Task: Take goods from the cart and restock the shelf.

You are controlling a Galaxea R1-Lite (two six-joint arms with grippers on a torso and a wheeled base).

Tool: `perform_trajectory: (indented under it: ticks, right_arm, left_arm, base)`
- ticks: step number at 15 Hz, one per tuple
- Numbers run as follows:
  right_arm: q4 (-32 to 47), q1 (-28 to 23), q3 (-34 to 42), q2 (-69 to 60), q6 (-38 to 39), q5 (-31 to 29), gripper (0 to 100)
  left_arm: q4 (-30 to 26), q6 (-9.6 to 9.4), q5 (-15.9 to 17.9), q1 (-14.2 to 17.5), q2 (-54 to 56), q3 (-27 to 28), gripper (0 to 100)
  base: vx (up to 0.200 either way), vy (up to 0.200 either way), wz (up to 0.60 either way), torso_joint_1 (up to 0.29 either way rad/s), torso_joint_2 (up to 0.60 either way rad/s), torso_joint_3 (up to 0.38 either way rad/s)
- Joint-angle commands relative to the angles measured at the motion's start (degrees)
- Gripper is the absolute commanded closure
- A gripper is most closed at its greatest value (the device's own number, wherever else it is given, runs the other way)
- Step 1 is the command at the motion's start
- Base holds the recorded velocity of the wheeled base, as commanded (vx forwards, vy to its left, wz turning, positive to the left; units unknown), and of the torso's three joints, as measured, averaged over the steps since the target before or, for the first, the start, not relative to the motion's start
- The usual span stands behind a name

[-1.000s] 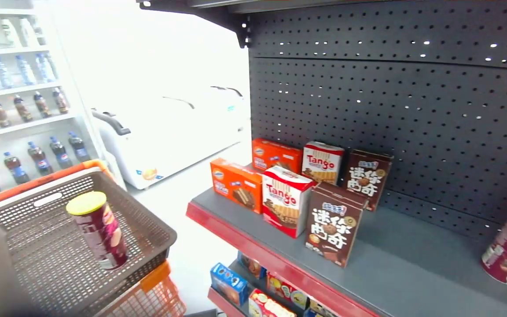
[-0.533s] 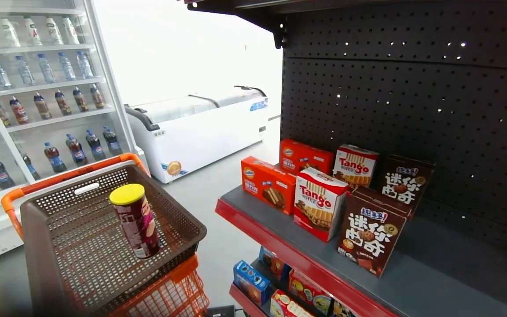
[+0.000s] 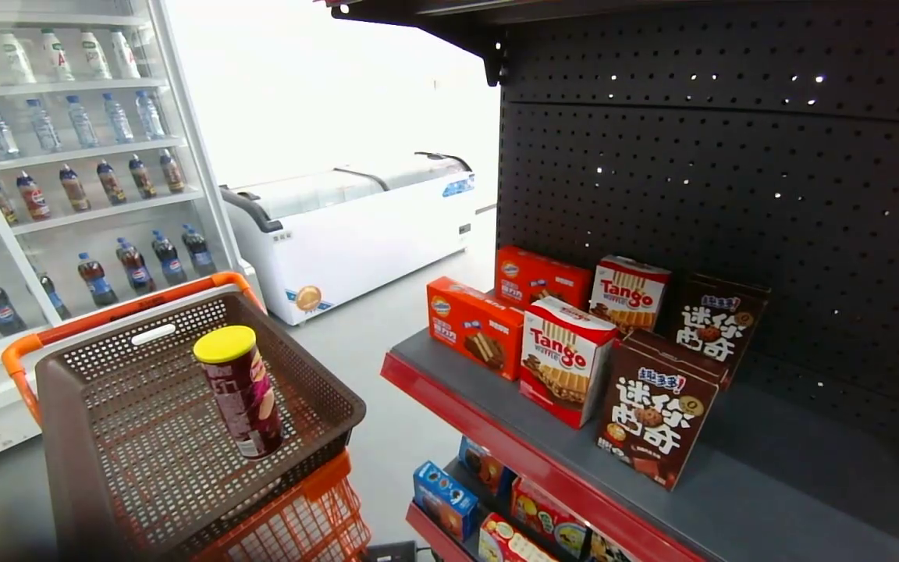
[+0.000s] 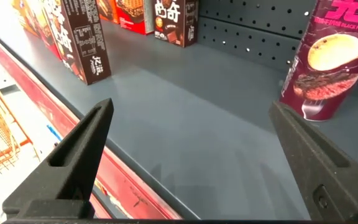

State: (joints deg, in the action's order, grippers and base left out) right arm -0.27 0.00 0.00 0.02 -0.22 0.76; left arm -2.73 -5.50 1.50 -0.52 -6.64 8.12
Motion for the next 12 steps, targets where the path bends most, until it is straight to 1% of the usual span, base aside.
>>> perform_trajectory:
  ticks: [1, 2, 3, 4, 5, 6, 8, 9, 10, 11, 12]
  right_arm:
    - [-0.1, 0.0, 0.0, 0.0, 0.0, 0.0, 0]
    - [0.0, 0.0, 0.0, 0.0, 0.0, 0.0, 0]
    - [-0.1, 0.0, 0.0, 0.0, 0.0, 0.0, 0]
    - [0.0, 0.0, 0.0, 0.0, 0.0, 0.0, 0]
    - [0.0, 0.0, 0.0, 0.0, 0.0, 0.0, 0]
    - [-0.1, 0.0, 0.0, 0.0, 0.0, 0.0, 0]
    - [0.0, 0.0, 0.0, 0.0, 0.0, -0.1, 0]
    - [-0.1, 0.0, 0.0, 0.0, 0.0, 0.0, 0]
    - [-0.1, 0.0, 0.0, 0.0, 0.0, 0.0, 0]
    - [0.0, 0.0, 0.0, 0.0, 0.0, 0.0, 0]
    - [0.0, 0.0, 0.0, 0.0, 0.0, -0.1, 0]
  left_arm:
    - [0.0, -0.30, -0.4, -0.4, -13.7, 6.0, 0]
    - [0.1, -0.39, -1.5, 0.1, -20.5, 9.3, 0]
    - [1.9, -0.83, -4.0, -0.2, -26.8, 11.5, 0]
    - [5.7, -0.65, -6.2, -1.0, -32.2, 11.5, 0]
    - [9.1, -0.57, -6.2, -1.1, -36.4, 11.3, 0]
    - [11.3, -0.39, -6.2, -1.2, -39.1, 11.3, 0]
    - [15.7, 2.07, -6.1, -0.8, -47.1, 11.4, 0]
    - [16.2, 2.77, -6.0, 0.2, -49.6, 11.4, 0]
    - [16.5, 2.69, -5.9, 1.8, -54.0, 11.7, 0]
    - [17.5, 2.77, -5.9, 1.8, -57.5, 12.0, 0]
    - [21.2, 2.77, -5.9, 1.8, -61.7, 12.0, 0]
  base:
    - [0.000, 0.000, 0.00, 0.000, 0.00, 0.000]
    - [0.000, 0.000, 0.00, 0.000, 0.00, 0.000]
    - [0.000, 0.000, 0.00, 0.000, 0.00, 0.000]
    - [0.000, 0.000, 0.00, 0.000, 0.00, 0.000]
    - [0.000, 0.000, 0.00, 0.000, 0.00, 0.000]
    - [0.000, 0.000, 0.00, 0.000, 0.00, 0.000]
    - [0.000, 0.000, 0.00, 0.000, 0.00, 0.000]
    - [0.000, 0.000, 0.00, 0.000, 0.00, 0.000]
    - [0.000, 0.000, 0.00, 0.000, 0.00, 0.000]
    - [0.000, 0.000, 0.00, 0.000, 0.00, 0.000]
    - [0.000, 0.000, 0.00, 0.000, 0.00, 0.000]
